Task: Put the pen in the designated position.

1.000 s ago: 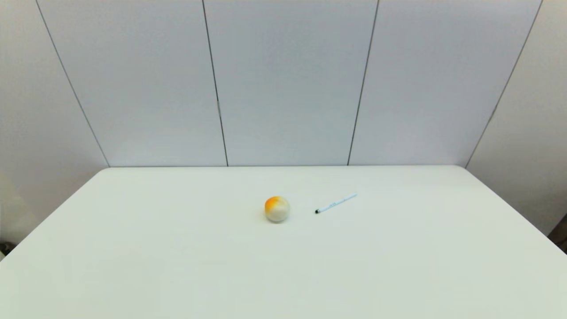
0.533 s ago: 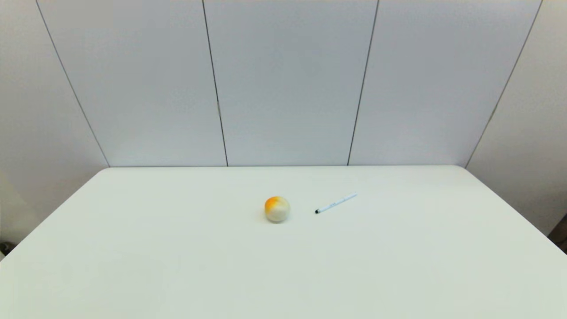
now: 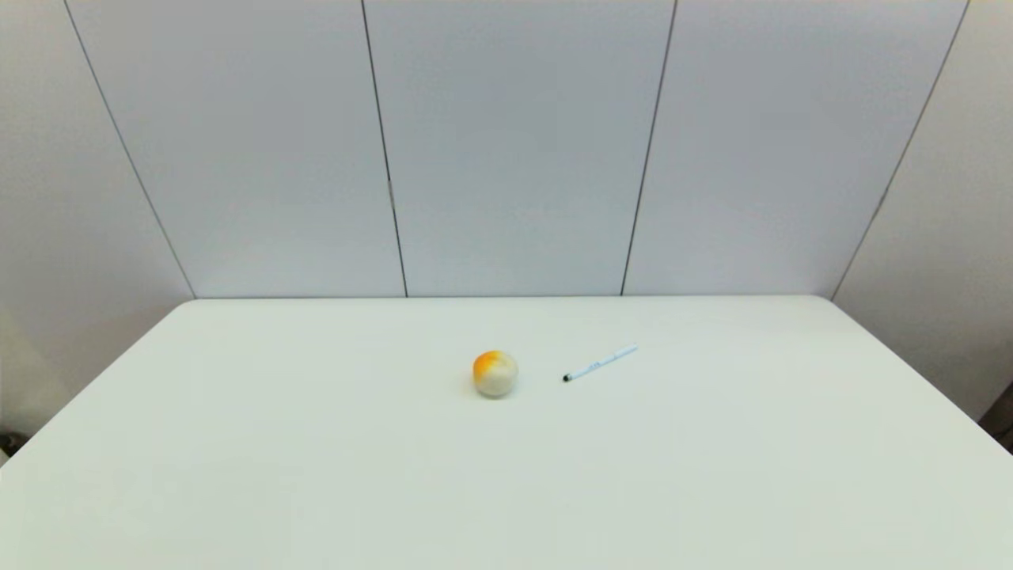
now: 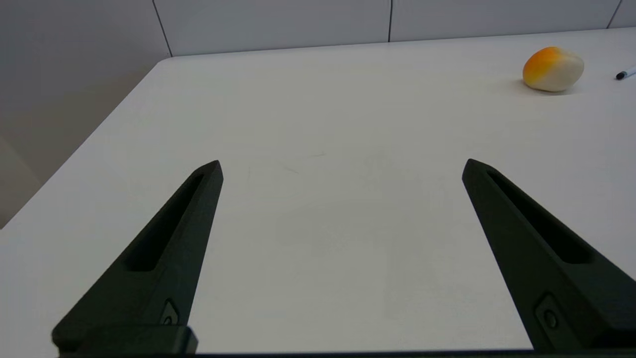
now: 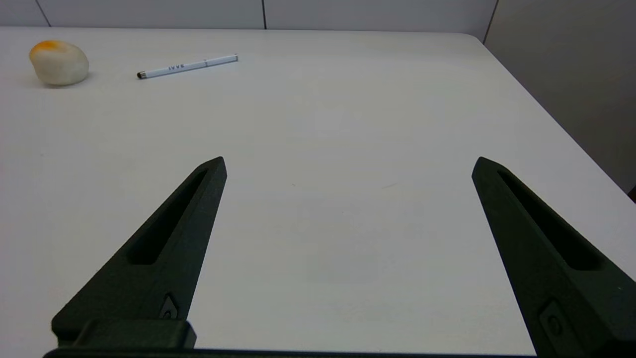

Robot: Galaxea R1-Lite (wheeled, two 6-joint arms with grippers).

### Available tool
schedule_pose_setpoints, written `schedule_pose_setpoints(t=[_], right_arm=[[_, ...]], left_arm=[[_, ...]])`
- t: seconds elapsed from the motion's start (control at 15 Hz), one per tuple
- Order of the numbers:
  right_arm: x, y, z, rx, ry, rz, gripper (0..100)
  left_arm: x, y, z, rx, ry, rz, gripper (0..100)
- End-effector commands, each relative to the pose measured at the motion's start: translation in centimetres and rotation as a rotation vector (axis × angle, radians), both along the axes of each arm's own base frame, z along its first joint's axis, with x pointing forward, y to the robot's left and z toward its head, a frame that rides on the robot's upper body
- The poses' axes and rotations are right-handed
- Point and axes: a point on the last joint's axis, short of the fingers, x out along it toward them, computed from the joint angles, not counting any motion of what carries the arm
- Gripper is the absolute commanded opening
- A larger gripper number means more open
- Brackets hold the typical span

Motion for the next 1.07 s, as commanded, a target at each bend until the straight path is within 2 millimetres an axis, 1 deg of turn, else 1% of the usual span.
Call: schedule_pose_setpoints(t=[0.07, 1.07], right_arm=[[0.01, 0.0, 0.01, -0.001, 0.001, 0.002, 100], [0.01, 0.0, 0.01, 0.0, 0.001, 0.001, 100]], left_arm=[[0.09, 0.0, -0.28, 0.001, 0.011, 0.0, 100], [0.09, 0.0, -0.28, 0.001, 0.011, 0.0, 100]])
